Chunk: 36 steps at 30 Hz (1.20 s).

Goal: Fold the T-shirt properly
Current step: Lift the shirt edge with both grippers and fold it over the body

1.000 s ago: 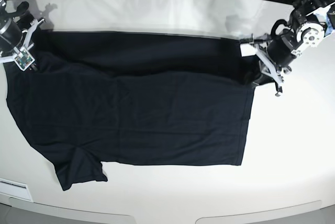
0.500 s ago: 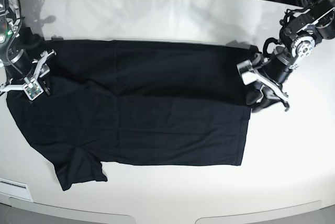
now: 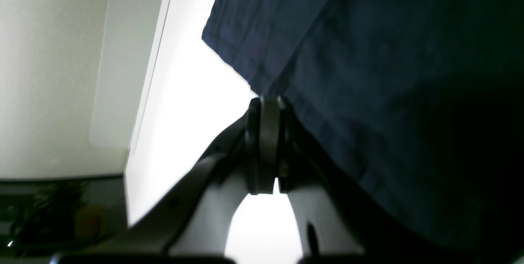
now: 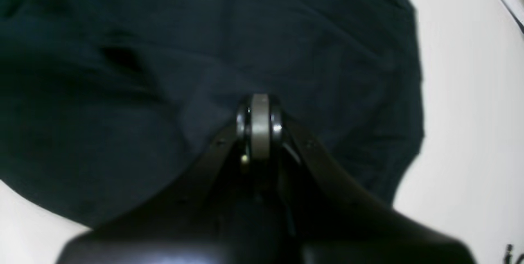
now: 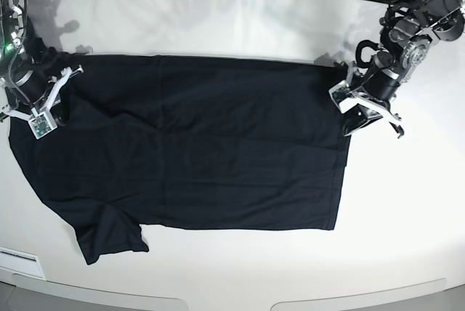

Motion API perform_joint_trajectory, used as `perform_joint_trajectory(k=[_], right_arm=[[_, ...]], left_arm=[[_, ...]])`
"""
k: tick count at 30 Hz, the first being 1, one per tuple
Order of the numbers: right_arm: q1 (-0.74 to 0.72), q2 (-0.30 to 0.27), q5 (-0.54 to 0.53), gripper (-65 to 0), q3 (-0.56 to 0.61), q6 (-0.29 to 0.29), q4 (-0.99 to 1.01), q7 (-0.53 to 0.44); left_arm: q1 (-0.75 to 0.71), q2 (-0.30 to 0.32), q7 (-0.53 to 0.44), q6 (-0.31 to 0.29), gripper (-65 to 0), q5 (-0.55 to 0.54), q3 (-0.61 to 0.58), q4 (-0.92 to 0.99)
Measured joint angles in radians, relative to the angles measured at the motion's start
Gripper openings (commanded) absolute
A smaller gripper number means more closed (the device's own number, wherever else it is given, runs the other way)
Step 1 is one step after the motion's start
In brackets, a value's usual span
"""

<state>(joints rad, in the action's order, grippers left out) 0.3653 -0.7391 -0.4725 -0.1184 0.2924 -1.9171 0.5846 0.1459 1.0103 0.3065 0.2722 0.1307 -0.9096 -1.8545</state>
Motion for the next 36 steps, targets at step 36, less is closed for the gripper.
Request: perform_joint_trajectory(k=[36], right_arm=[[0.347, 0.091, -0.058, -65.0, -0.095, 0.090, -0.023, 0.190]], left_arm=[[-0.254, 0.134, 0.068, -0.327, -65.0, -0.053, 0.011, -0.160]])
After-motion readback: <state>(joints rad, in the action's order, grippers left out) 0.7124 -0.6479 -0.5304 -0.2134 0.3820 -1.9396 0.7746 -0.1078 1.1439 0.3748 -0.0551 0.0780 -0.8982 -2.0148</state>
